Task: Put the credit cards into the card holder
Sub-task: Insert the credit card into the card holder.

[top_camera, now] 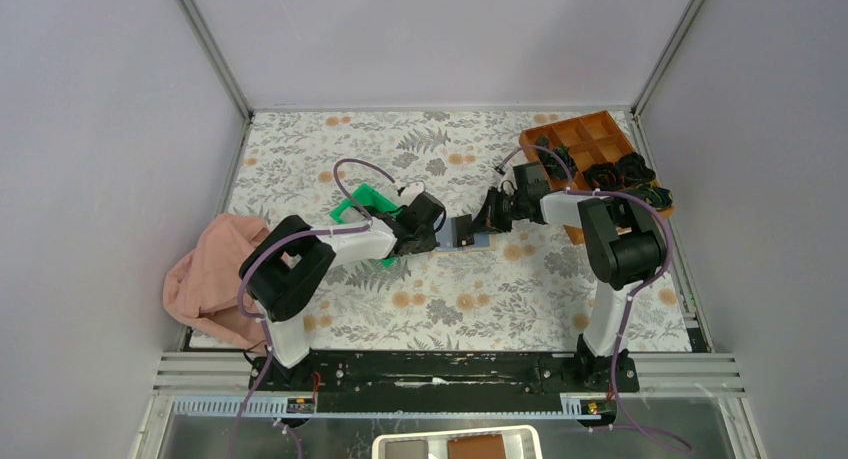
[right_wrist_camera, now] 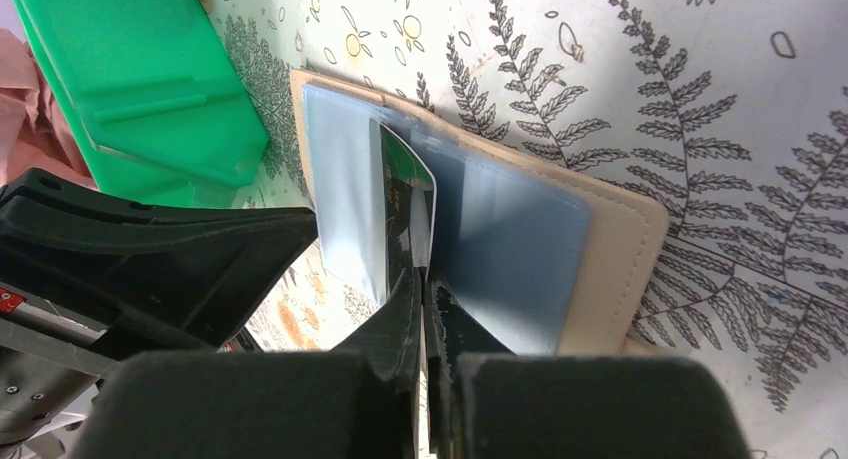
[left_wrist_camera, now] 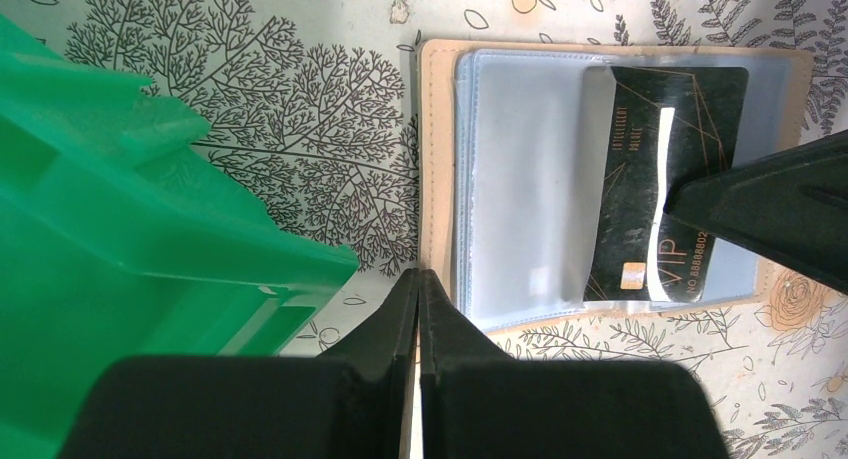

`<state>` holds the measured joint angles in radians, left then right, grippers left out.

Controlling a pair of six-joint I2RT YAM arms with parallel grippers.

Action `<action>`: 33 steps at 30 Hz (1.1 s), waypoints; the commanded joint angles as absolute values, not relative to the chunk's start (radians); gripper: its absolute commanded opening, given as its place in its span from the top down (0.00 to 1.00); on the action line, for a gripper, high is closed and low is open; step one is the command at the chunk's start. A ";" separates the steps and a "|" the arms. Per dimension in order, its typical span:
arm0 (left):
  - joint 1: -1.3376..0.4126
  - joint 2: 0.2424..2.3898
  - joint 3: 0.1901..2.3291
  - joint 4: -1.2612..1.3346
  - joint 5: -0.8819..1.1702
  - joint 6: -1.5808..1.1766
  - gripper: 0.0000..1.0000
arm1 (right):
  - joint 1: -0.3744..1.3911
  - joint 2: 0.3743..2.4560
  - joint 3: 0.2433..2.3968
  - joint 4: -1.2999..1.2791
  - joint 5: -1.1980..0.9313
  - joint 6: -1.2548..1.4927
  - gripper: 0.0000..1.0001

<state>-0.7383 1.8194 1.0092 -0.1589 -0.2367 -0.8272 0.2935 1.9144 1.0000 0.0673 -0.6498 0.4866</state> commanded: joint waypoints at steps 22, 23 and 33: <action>-0.730 1.941 1.001 -0.274 -0.227 -0.801 0.99 | 0.397 1.980 1.093 -0.051 -0.611 0.451 0.80; -0.731 1.940 1.002 -0.273 -0.226 -0.802 0.99 | 0.402 1.981 1.096 -0.054 -0.610 0.451 0.80; -0.737 1.923 0.977 -0.247 -0.223 -0.813 0.99 | 0.425 1.956 1.130 -0.117 -0.562 0.431 0.70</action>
